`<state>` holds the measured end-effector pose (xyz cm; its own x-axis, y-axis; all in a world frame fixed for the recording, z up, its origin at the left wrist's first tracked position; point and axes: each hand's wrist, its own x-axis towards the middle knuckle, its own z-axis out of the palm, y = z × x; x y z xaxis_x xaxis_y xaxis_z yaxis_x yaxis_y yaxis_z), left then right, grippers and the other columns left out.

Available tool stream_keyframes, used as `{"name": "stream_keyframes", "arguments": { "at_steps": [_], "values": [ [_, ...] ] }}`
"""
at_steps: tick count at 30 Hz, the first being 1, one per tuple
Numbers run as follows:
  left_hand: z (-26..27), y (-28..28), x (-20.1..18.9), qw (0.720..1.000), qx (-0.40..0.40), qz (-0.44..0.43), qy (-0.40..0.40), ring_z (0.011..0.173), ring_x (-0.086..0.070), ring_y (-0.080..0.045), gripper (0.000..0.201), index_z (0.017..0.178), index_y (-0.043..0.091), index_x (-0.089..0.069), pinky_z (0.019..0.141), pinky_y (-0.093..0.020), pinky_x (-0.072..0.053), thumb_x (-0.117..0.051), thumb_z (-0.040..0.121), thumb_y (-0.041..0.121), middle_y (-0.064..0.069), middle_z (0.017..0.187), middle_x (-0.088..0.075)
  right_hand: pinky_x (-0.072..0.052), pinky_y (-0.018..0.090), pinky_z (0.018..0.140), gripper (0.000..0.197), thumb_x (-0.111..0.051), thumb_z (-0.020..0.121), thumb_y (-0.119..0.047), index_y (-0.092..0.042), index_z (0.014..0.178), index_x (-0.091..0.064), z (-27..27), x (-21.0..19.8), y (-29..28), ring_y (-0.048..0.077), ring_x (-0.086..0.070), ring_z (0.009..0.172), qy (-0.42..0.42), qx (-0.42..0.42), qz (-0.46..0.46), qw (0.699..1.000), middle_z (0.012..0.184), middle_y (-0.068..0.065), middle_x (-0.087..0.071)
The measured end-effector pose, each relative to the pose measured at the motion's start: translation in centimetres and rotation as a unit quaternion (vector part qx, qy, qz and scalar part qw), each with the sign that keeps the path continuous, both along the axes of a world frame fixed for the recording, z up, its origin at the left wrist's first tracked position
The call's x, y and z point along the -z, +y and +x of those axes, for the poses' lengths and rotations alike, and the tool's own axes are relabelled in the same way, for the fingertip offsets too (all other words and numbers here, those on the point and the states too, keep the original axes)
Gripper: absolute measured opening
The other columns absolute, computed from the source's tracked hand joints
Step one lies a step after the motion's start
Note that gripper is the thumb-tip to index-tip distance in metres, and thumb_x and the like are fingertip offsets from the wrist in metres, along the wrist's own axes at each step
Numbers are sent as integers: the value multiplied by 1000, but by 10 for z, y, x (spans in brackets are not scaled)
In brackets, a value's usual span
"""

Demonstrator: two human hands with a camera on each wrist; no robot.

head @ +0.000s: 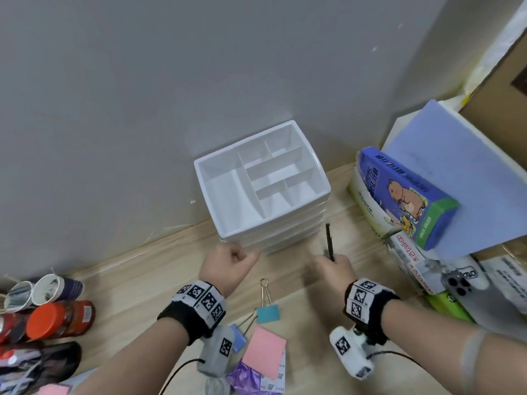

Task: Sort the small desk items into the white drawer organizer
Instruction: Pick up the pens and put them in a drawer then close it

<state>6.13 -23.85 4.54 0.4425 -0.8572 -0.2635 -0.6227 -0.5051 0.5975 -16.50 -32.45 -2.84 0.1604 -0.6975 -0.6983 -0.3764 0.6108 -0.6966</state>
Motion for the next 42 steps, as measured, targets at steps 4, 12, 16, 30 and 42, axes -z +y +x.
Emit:
{"name": "stream_keyframes", "arguments": {
  "at_steps": [4, 12, 16, 30, 42],
  "values": [
    [14, 5, -9, 998, -16, 53, -34, 46, -35, -19, 79, 47, 8, -43, 52, -31, -34, -45, 72, 84, -3, 47, -34, -15, 18, 32, 13, -54, 91, -12, -11, 81, -62, 39, -12, -15, 9, -22, 32, -173, 161, 135, 962, 45, -5, -31],
    [15, 3, -32, 967, -166, -108, 162, 63, -54, -17, 64, 122, 12, -43, 54, -30, -44, -45, 84, 63, -2, 83, -60, -15, 17, 26, 23, -52, 86, -9, -17, 67, -43, 72, -27, -18, 8, -22, 29, -302, 232, 294, 877, 49, -5, -39],
    [21, -5, -30, 974, -129, -108, 151, 61, -59, -17, 63, 135, 12, -33, 52, -26, -48, -60, 91, 48, -12, 106, -63, -16, 17, 25, 20, -55, 89, -14, -14, 70, -49, 71, -23, -16, 6, -24, 28, -287, 205, 280, 893, 58, -4, -52],
    [12, -5, -52, 994, -77, -23, 80, 64, -61, -21, 45, 100, 12, -45, 55, -28, -45, -47, 95, 56, -18, 89, -66, -36, 26, 41, 19, -58, 83, -29, -13, 73, -55, -9, -13, 52, 18, -42, 40, -7, 162, 76, 984, 53, 1, -50],
    [20, -8, -56, 989, -73, 11, 129, 64, -62, -22, 49, 114, 19, -46, 62, -39, -55, -50, 89, 61, -16, 99, -65, -48, 33, 61, 25, -45, 92, -38, -19, 80, -58, 42, -73, -28, 27, -61, 69, 291, -561, -379, 676, 75, 3, -65]
  ]
}}
